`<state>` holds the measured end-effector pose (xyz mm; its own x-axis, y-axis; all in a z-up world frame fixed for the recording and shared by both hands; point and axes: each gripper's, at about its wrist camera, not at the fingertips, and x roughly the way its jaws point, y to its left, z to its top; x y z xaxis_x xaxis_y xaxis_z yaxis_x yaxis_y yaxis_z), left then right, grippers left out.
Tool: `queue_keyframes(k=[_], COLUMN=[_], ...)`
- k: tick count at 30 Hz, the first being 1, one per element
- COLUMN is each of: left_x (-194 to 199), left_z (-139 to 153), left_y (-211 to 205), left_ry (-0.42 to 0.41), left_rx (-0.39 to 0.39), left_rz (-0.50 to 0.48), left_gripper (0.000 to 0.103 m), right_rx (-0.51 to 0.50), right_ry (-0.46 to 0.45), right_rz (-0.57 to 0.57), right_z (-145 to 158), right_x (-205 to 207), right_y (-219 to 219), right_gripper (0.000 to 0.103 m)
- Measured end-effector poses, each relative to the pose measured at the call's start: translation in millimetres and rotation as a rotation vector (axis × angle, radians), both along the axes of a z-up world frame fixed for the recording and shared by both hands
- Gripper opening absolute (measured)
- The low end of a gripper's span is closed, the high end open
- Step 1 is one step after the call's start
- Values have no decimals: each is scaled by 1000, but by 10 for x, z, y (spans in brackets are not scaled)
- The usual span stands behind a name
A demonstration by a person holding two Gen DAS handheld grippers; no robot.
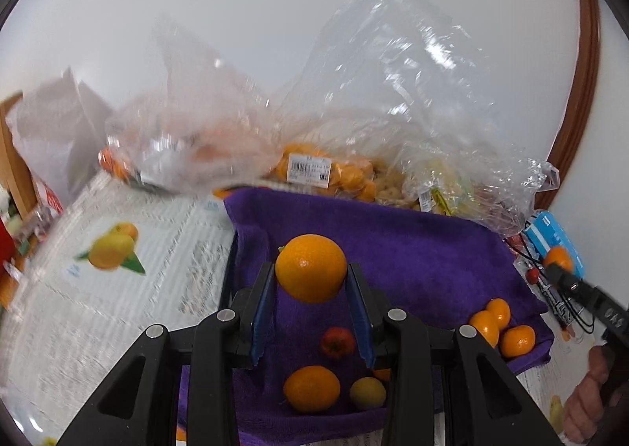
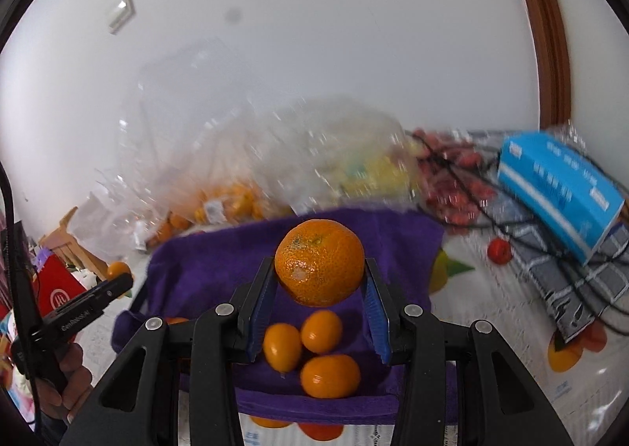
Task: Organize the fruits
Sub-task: 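Lower and open the right tool on the towel while the left tool releases the orange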
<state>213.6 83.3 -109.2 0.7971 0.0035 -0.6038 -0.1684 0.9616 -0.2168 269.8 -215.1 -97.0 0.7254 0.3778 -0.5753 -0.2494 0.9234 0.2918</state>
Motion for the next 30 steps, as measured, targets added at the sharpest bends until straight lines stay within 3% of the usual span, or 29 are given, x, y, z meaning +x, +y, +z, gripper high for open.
queue_keyframes(k=[6, 14, 22, 30], left_x=[58, 102, 54, 65], left_z=[-151, -222, -203, -216], left_y=[62, 89, 111, -3], left_ry=[25, 38, 2, 9], left_rx=[-14, -41, -81, -35], left_rz=[10, 11, -1, -19], left_gripper=[34, 34, 34, 34], right_rx=[-11, -127, -126, -141], right_ry=[105, 84, 100, 80], right_rz=[-17, -4, -2, 10], right_z=[-285, -351, -384, -364], right_x=[148, 109, 134, 103], right_y=[-6, 159, 126, 140], right_gripper=[43, 43, 43, 43])
